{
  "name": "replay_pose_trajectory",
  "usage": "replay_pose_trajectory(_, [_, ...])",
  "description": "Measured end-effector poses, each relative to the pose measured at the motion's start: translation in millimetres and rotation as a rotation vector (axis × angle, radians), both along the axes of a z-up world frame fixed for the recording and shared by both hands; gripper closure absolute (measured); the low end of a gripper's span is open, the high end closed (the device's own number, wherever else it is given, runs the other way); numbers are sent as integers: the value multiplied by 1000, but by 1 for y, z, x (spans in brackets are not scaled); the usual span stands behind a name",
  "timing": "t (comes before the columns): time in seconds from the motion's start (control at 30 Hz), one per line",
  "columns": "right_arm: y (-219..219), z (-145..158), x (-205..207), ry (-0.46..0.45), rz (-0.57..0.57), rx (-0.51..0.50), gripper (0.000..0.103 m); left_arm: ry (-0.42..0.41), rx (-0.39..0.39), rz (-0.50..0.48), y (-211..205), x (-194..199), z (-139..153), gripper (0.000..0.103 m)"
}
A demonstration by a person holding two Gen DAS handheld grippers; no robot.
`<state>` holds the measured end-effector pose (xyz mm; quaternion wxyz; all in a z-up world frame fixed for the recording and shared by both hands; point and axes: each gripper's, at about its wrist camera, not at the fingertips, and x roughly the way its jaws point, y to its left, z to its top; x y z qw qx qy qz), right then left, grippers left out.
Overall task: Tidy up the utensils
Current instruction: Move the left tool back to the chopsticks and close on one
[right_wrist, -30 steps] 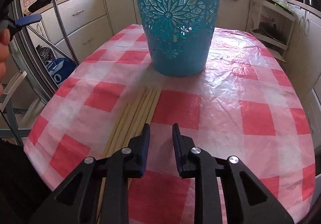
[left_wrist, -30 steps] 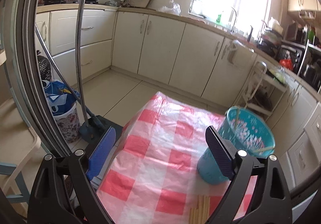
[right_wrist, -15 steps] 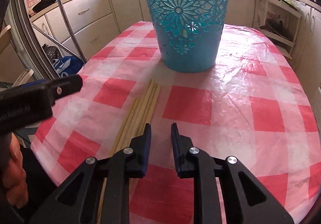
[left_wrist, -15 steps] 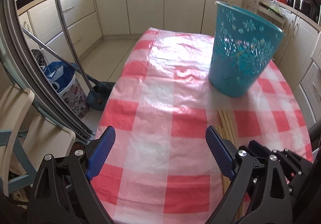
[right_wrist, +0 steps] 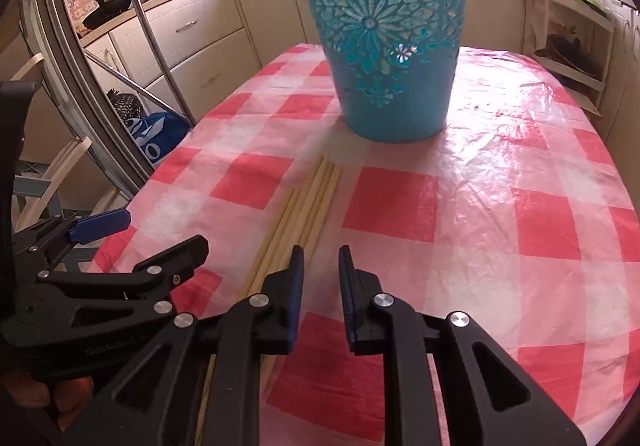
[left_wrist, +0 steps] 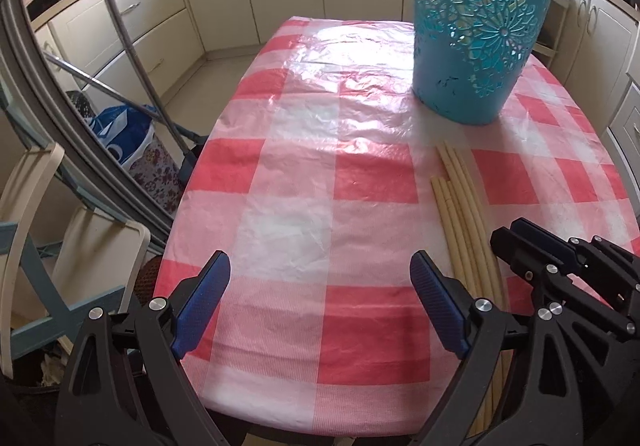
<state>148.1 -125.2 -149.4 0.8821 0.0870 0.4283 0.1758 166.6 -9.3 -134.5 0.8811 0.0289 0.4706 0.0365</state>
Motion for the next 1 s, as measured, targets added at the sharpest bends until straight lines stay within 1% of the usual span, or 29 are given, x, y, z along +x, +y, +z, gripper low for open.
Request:
replay_pose_trajectory(0.1, [2,1,1,-1,10,-16,85,1,-14,12,2,-2,-1,16])
replay_pose_trajectory(0.2, [-7,1,1,17,5,44,85,-15,-24,11,-1,-3,3,16])
replay_pose_trajectory(0.3, [-5,0,1,19,15,30,85,-17,-18,17,-2,-3,2,16])
replay_pose_trajectory(0.5, [-5,0,4,21,31,86,85,-26,-33,41,5,-4,4,16])
replay_pose_trajectory(0.6, [2,0,5,17,44,28,85,-23,-34,47,7,-4,2,16])
replay_pose_trajectory(0.67, [2,2,4,26,41,-30,85,-17,-34,37,4,-4,1,16])
replay_pose_trajectory(0.77, [-9,1,2,48,28,-48,88,-18,-33,0,-6,-4,2,16])
replay_pose_trajectory(0.83, [-16,1,-2,50,21,-79,88,-19,-29,-30,-15,-1,4,16])
replay_pose_trajectory(0.9, [-25,1,-4,59,14,-86,88,-19,-10,-54,-25,3,4,16])
replay_pose_trajectory(1.0, [-33,0,-5,71,6,-70,89,7,30,-63,-34,10,-1,16])
